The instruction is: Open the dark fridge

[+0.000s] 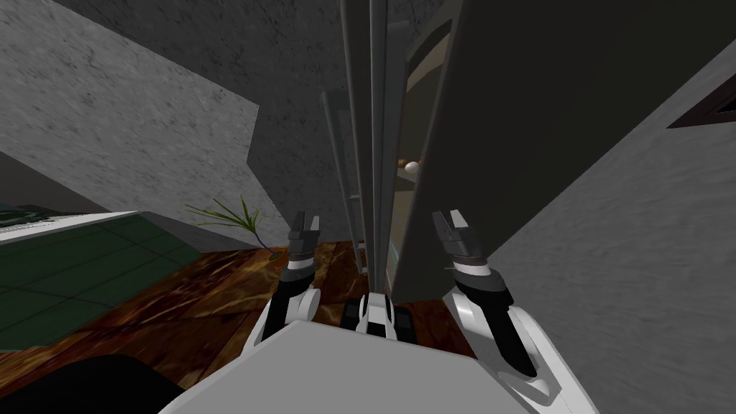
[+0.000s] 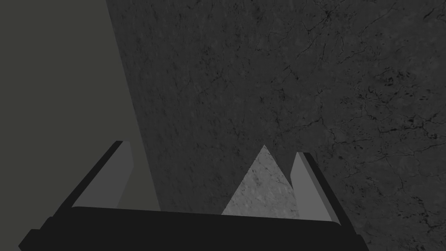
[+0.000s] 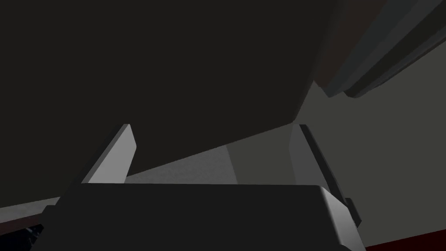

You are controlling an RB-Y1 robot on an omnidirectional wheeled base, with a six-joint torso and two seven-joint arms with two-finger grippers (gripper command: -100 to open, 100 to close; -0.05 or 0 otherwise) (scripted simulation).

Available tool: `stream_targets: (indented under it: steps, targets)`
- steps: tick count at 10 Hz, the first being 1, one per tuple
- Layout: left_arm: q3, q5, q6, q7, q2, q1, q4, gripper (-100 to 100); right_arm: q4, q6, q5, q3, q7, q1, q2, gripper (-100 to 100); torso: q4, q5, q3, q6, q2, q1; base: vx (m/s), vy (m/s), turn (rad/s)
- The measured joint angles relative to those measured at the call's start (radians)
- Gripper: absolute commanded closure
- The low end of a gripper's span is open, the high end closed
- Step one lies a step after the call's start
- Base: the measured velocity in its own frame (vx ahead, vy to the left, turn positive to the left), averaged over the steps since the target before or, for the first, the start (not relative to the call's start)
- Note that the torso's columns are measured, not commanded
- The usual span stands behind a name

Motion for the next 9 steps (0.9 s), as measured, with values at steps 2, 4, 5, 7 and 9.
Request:
stream_targets:
  steps: [2,4,5,7,9]
  targets:
    - [0.000,0.000,0.000,0.000,0.000,0.000,0.000,0,0.005,0.000,0.024,-0.009,0.047,-0.012,-0.002,-100,0.000,0.000,0.000,0.000,0.000,-0.001,-0.004,0.058,0.001]
    - [0.000,0.000,0.000,0.000,0.000,0.000,0.000,0,0.011,0.001,0.055,-0.021,0.100,-0.028,-0.007,-100,0.000,0.000,0.000,0.000,-0.001,0.000,-0.004,0.067,-0.001]
    - [0.000,0.000,0.000,0.000,0.000,0.000,0.000,0,0.013,0.000,0.071,-0.028,0.126,-0.035,-0.011,-100,0.000,0.000,0.000,0.000,0.000,0.000,-0.003,0.048,-0.004]
    - [0.000,0.000,0.000,0.000,0.000,0.000,0.000,0,0.020,0.001,0.096,-0.037,0.174,-0.048,-0.014,-100,0.000,0.000,-0.001,-0.001,-0.001,-0.001,-0.004,0.043,-0.001]
    - [0.000,0.000,0.000,0.000,0.000,0.000,0.000,0,0.024,0.000,0.121,-0.047,0.220,-0.059,-0.019,-100,0.000,0.001,-0.001,-0.001,-0.001,0.001,-0.002,0.050,-0.002]
